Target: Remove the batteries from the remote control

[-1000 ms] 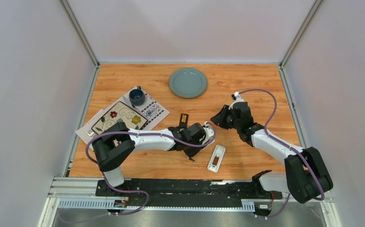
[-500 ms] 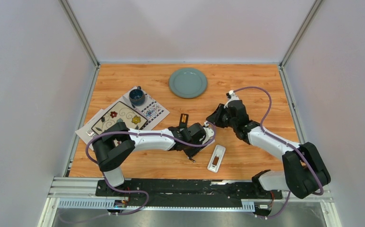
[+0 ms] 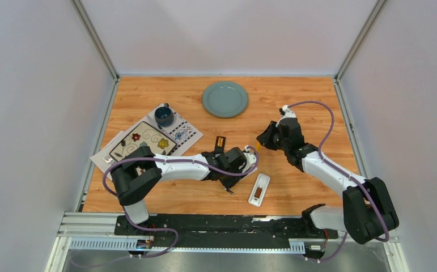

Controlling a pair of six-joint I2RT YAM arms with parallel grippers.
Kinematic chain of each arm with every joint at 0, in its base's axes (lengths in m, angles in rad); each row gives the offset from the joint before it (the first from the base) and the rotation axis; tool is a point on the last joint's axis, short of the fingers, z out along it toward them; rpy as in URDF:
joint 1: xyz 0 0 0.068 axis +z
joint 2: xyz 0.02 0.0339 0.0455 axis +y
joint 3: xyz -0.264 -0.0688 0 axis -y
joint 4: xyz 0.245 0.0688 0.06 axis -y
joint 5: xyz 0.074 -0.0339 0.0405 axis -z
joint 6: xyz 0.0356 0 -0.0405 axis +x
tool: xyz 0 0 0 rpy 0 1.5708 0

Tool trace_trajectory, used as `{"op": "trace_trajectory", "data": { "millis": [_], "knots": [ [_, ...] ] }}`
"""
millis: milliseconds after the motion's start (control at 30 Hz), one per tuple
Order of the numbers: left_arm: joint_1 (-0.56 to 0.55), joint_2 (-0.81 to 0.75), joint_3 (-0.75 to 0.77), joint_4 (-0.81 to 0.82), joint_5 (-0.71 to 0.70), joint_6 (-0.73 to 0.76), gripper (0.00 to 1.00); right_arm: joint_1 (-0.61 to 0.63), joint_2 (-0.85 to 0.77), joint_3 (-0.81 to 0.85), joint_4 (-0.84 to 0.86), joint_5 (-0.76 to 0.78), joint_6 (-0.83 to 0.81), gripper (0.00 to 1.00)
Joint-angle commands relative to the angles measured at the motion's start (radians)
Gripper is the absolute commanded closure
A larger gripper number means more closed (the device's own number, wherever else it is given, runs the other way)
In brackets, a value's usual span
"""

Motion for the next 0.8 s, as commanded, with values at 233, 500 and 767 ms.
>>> {"op": "trace_trajectory", "data": {
  "millis": [233,500,767],
  "knots": [
    [-0.006,0.079,-0.030,-0.018,0.079,-0.027,1.00,-0.002,-0.022,-0.045,0.029,0.019,-0.059,1.00],
    [-0.006,0.081,-0.034,-0.014,0.083,-0.031,1.00,0.011,0.022,-0.057,0.050,-0.029,-0.073,1.00],
    [-0.006,0.085,-0.029,-0.008,0.085,-0.036,1.00,0.069,0.036,-0.060,0.105,-0.098,-0.010,1.00]
  ]
}}
